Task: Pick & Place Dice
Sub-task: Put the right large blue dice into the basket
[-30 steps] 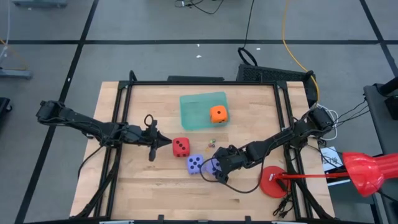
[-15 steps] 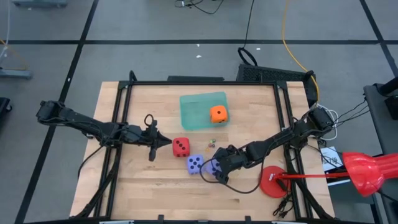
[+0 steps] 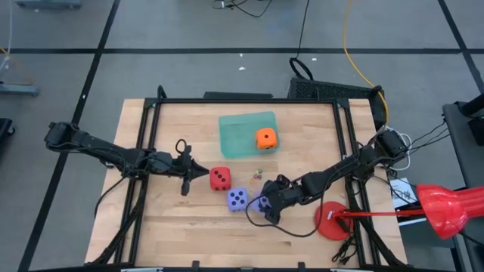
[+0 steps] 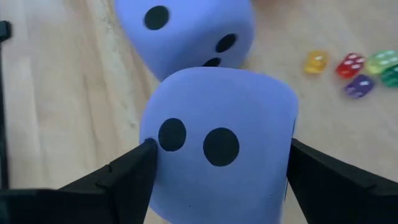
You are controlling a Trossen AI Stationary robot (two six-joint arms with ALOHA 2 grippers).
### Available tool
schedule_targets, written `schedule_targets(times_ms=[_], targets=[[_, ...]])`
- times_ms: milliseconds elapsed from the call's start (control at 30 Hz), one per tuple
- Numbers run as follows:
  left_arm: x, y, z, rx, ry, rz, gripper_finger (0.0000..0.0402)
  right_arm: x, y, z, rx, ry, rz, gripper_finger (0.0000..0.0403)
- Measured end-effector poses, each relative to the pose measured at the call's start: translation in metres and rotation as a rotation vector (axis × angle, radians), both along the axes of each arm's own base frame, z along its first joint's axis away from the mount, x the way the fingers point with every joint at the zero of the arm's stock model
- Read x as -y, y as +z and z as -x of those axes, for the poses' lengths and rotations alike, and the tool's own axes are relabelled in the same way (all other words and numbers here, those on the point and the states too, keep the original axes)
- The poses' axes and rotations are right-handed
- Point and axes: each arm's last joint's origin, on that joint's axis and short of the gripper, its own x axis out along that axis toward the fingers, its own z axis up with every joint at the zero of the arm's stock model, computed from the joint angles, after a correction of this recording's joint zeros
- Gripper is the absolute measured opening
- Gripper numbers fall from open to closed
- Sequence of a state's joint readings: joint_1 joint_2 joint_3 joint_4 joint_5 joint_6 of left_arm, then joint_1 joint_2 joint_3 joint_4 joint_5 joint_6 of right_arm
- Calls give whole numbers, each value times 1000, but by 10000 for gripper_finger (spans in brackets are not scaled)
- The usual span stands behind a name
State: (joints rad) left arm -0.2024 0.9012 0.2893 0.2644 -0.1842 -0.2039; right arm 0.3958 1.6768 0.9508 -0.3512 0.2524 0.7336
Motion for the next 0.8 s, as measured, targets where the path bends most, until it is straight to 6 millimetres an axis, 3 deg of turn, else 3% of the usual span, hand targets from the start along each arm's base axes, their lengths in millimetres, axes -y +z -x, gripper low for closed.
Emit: schedule_targets(times_ms=[433,633,800], targets=[[0,1,0,13,-5,-17,35,13,66,13,276,52,121,293],[0,3,-1,28,-5,-13,35,25,90,15,389,49,109,248],[0,2,-1,25,-2,-3,35,30,92,17,374,40,115,203]])
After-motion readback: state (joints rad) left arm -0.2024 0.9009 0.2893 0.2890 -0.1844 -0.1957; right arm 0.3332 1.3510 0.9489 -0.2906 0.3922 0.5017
